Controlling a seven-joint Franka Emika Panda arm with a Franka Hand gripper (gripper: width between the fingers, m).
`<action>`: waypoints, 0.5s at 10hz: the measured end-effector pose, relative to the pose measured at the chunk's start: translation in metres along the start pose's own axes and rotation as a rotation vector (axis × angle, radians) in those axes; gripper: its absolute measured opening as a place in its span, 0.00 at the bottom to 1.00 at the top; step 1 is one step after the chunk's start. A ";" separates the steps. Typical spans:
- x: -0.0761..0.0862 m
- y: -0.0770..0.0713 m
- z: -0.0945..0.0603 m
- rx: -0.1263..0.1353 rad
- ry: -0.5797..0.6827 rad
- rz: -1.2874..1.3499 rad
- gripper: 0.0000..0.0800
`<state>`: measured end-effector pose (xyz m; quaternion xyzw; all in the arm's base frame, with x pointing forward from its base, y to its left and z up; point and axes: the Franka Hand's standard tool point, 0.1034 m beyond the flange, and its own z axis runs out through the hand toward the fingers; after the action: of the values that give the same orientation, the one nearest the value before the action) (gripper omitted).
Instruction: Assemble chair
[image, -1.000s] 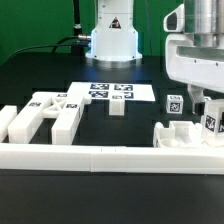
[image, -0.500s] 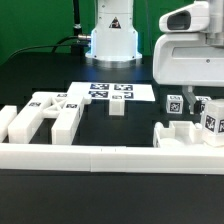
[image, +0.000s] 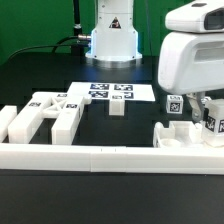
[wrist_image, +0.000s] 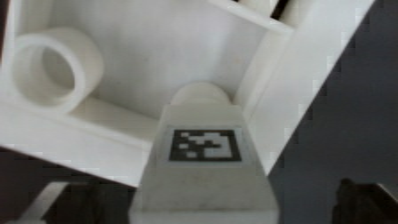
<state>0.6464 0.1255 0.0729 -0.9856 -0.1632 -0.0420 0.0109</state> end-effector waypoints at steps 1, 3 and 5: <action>0.000 0.000 0.000 0.000 0.000 0.021 0.67; 0.000 0.001 0.000 -0.001 -0.001 0.155 0.48; 0.001 0.002 0.001 -0.004 0.019 0.351 0.36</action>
Offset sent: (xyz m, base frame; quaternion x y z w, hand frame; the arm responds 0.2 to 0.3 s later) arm 0.0000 0.0000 0.0000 0.0000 0.0000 0.1296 0.9916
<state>0.6480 0.1242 0.0720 -0.9986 0.0113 -0.0490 0.0175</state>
